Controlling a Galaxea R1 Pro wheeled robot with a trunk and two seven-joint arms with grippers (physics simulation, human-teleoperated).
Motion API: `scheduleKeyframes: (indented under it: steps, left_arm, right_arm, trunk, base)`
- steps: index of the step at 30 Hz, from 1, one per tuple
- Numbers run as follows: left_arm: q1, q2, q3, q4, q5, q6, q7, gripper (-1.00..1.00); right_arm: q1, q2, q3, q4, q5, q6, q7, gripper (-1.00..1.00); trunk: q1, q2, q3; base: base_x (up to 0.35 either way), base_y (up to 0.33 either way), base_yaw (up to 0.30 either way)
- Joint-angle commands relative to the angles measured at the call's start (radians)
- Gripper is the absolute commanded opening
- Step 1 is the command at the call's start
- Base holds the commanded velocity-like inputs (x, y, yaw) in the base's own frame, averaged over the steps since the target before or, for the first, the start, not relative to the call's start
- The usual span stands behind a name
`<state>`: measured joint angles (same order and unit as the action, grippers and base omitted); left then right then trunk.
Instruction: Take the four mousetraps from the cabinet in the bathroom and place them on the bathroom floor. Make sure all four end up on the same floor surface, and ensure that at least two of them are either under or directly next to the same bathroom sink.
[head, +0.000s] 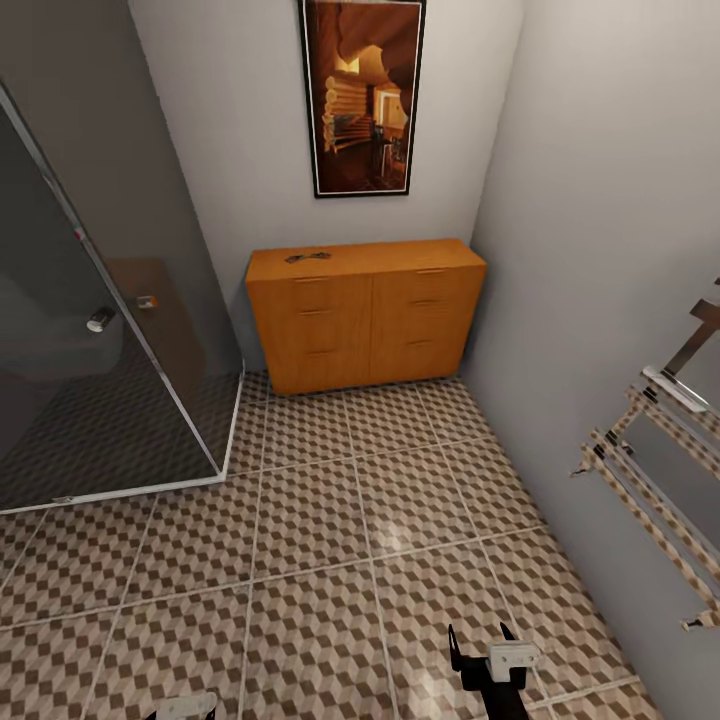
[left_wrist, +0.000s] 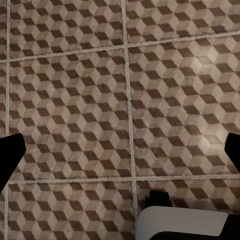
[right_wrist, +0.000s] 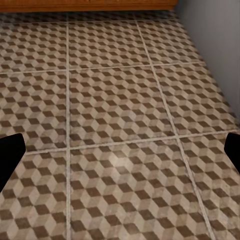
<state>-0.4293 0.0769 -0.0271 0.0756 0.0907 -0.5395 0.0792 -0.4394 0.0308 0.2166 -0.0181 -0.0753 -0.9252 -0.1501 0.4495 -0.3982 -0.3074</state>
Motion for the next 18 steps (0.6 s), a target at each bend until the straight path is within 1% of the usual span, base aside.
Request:
scheduleKeyframes:
  steps: [1, 18]
  left_arm:
    - [-0.002, 0.000, -0.004, 0.004, 0.009, -0.007, -0.002, 1.00]
    - [-0.002, 0.000, -0.004, 0.004, 0.009, -0.007, -0.002, 1.00]
  right_arm:
    - [-0.001, 0.000, 0.009, 0.001, -0.007, -0.003, -0.003, 1.00]
    - [-0.001, 0.000, 0.009, 0.001, -0.007, -0.003, -0.003, 1.00]
  trunk:
    - [0.001, -0.002, -0.001]
    - [0.001, -0.002, 0.024]
  base:
    - [0.000, 0.000, 0.002]
    - [0.000, 0.000, 0.000]
